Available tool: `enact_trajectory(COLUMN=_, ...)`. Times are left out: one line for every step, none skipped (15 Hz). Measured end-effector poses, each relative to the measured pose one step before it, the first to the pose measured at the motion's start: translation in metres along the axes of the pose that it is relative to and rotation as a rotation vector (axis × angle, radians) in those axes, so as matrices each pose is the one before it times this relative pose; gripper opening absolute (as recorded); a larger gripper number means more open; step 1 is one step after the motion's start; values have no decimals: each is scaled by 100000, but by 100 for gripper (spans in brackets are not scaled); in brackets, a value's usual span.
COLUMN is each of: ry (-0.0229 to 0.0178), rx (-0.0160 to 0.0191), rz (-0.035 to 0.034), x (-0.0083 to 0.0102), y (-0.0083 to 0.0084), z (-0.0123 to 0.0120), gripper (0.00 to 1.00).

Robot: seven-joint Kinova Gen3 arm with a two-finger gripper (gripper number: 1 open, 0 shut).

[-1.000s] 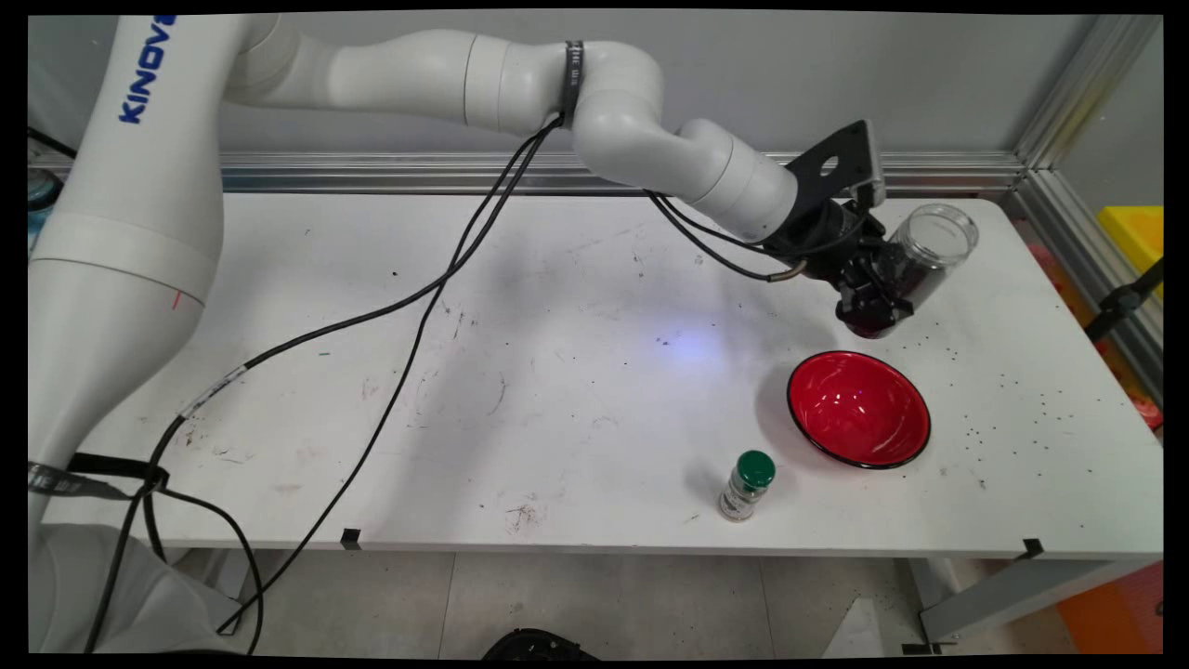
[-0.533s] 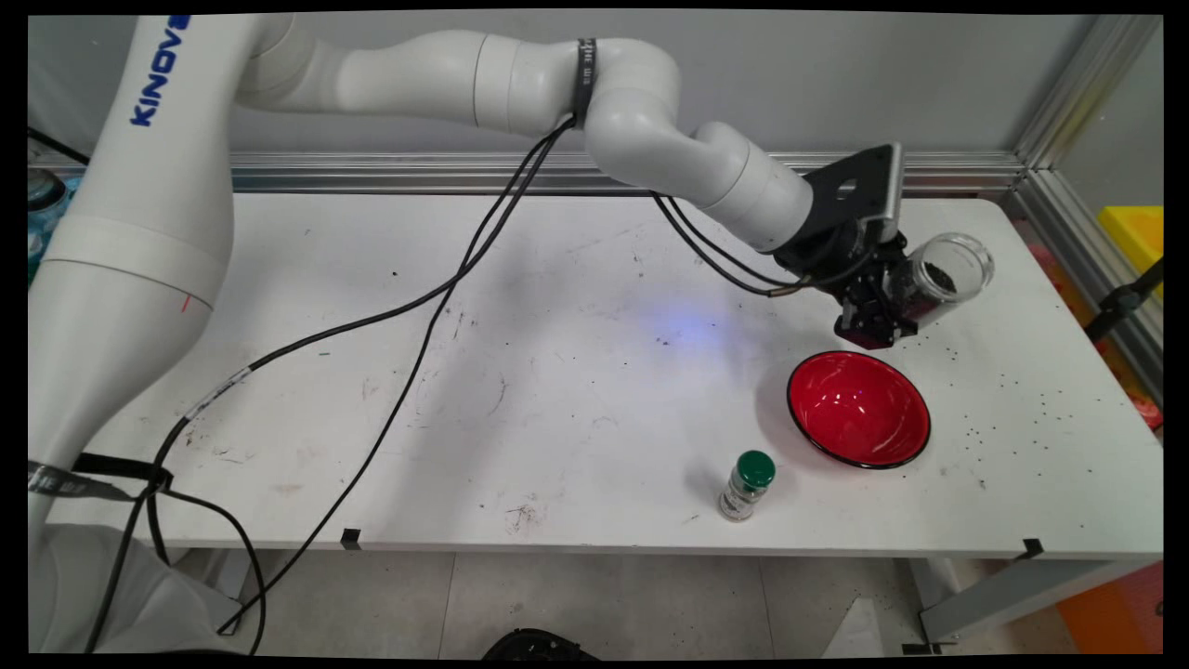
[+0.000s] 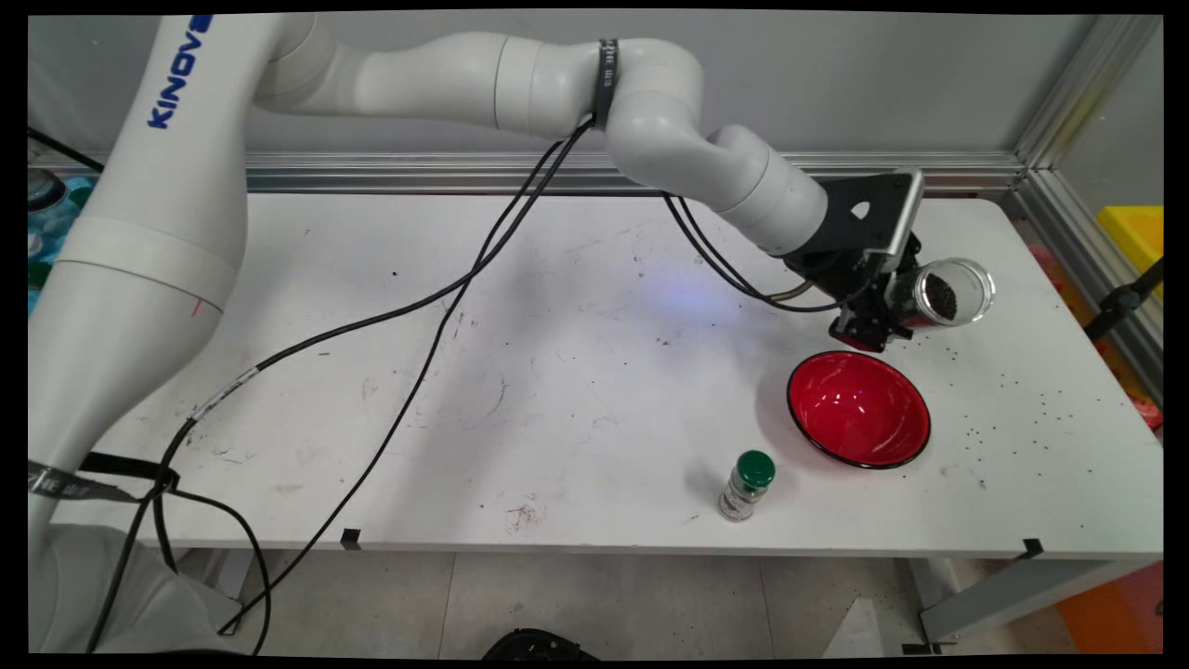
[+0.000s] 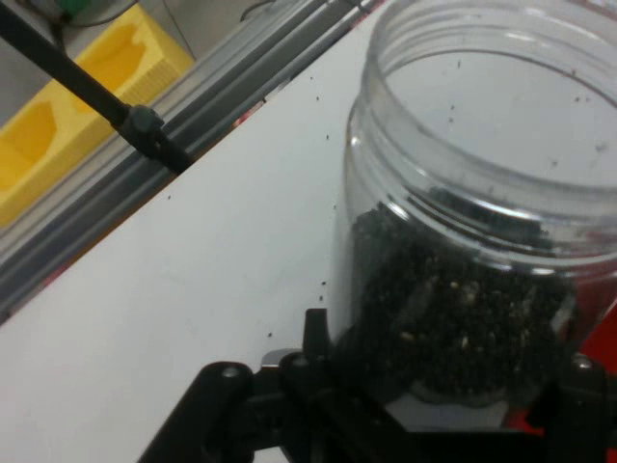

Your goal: Pour the black seasoning powder in the red bowl

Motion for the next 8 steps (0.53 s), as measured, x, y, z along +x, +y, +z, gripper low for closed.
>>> enact_trajectory(ry=-771, rx=175, rz=2491, x=20, y=-108, z=100, gripper=0)
enact_trajectory(ry=-893, rx=220, rz=2781, x=6, y=-137, z=104, gripper=0)
enact_trajectory(ry=-922, rx=211, rz=2868, x=4, y=-130, z=70, gripper=0)
enact_trajectory(ry=-807, rx=136, rz=2445, x=2, y=-91, z=56, gripper=0)
enact_trajectory(ry=-634, rx=60, rz=1832, x=-9, y=-57, z=53, gripper=0)
enact_trajectory(ry=-886, rx=41, rz=2868, x=-1, y=-66, z=76, gripper=0)
enact_trajectory(ry=-730, rx=16, rz=2498, x=12, y=-56, z=72, gripper=0)
enact_trajectory(ry=-882, rx=2, rz=3168, x=29, y=-74, z=113, gripper=0)
